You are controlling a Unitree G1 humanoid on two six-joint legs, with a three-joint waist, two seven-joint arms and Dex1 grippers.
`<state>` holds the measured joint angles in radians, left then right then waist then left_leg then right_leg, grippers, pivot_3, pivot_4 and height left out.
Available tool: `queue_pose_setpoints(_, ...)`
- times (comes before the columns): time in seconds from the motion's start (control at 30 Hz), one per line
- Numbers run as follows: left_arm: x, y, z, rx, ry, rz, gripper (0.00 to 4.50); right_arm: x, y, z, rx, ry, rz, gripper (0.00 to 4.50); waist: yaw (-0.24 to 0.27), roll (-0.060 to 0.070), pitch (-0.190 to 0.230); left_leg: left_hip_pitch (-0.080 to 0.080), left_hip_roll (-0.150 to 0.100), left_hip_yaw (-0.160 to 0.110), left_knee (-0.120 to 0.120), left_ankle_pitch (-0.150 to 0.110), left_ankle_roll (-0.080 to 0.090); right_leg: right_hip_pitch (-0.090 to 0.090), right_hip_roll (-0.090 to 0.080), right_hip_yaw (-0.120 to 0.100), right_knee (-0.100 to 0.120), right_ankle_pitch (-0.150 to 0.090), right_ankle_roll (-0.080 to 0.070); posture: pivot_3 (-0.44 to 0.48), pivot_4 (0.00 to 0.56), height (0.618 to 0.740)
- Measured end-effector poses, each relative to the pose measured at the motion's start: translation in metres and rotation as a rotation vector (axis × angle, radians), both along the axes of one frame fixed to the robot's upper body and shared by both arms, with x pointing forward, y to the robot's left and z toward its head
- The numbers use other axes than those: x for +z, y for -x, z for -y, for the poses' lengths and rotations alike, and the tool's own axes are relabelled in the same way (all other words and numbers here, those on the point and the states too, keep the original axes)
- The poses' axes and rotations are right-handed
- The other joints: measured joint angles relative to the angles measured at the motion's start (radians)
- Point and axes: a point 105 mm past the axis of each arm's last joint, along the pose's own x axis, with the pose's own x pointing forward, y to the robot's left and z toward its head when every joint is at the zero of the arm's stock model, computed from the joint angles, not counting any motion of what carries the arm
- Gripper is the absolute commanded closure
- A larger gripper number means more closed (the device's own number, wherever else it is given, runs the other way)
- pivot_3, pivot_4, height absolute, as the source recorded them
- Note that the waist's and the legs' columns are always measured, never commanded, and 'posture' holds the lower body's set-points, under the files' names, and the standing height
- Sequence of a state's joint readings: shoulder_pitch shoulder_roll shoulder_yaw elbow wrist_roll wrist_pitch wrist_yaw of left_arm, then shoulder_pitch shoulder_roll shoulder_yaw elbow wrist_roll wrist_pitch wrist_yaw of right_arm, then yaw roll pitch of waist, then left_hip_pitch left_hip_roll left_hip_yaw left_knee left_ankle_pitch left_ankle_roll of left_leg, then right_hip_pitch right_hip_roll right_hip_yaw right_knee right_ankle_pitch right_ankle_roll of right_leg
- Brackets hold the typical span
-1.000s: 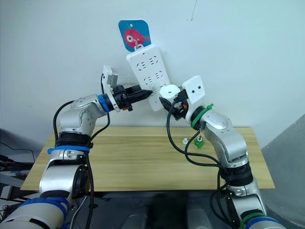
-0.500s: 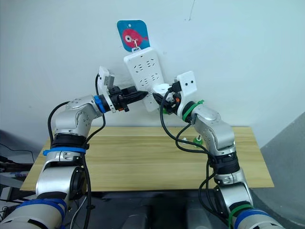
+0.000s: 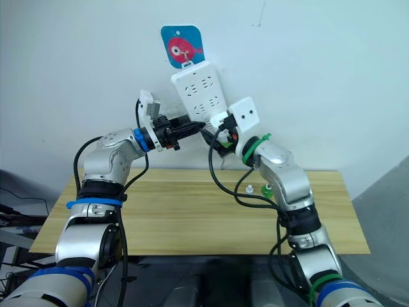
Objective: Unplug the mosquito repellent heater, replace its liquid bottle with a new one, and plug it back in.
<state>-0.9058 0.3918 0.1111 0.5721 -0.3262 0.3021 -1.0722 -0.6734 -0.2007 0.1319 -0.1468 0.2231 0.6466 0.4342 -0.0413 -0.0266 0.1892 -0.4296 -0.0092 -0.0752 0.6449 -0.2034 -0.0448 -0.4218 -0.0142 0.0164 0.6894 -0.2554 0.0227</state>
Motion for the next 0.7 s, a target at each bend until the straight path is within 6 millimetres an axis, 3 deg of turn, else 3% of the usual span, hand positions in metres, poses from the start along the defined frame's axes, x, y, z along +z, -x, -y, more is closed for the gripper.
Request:
queue_pose_setpoints(0.13,-0.002,-0.002,-0.001,0.018,-0.01,0.019,3.18,-0.01,0.008,0.009,-0.014,0.034,-0.036,0.04,-0.001,0.0,0.0,-0.001,0.0,0.001,0.001,-0.001,0.002,0.0,-0.002,0.0,-0.001,0.0,0.0,-0.066,0.123,0.74)
queue_pose_setpoints(0.2,-0.001,-0.004,-0.004,0.033,-0.014,0.03,2.46,-0.015,0.013,0.012,-0.009,0.037,-0.055,0.0,-0.001,0.0,0.0,0.0,0.0,0.0,0.001,-0.001,0.002,0.0,-0.002,-0.001,-0.001,0.0,0.0,-0.067,0.124,0.74)
queue_pose_setpoints(0.37,-0.023,0.001,-0.03,0.101,-0.077,0.015,0.93,-0.028,0.023,0.008,0.022,0.019,-0.112,1.7,-0.023,0.0,-0.001,0.003,0.003,0.001,0.0,-0.001,0.002,0.001,-0.001,0.001,0.002,0.0,0.0,-0.054,0.13,0.74)
queue_pose_setpoints(0.47,-0.042,0.016,-0.053,0.165,-0.131,0.0,0.0,-0.029,0.028,0.003,0.066,0.002,-0.12,2.89,-0.039,0.001,-0.001,0.004,0.004,0.001,-0.001,-0.001,0.002,0.001,-0.001,0.001,0.004,-0.001,-0.001,-0.037,0.132,0.74)
queue_pose_setpoints(0.6,-0.042,0.045,-0.068,0.195,-0.143,0.006,0.0,-0.031,0.031,-0.005,0.107,-0.004,-0.127,4.4,-0.039,0.001,-0.001,0.004,0.004,-0.002,0.0,-0.001,0.002,0.001,-0.001,0.001,0.004,-0.001,-0.001,-0.003,0.14,0.74)
queue_pose_setpoints(0.7,-0.029,0.071,-0.07,0.179,-0.135,0.023,0.0,-0.034,0.034,-0.013,0.144,-0.007,-0.135,4.45,-0.036,0.001,-0.001,0.005,0.004,-0.003,0.0,-0.001,0.002,0.002,-0.001,0.001,0.004,-0.001,-0.001,0.016,0.139,0.74)
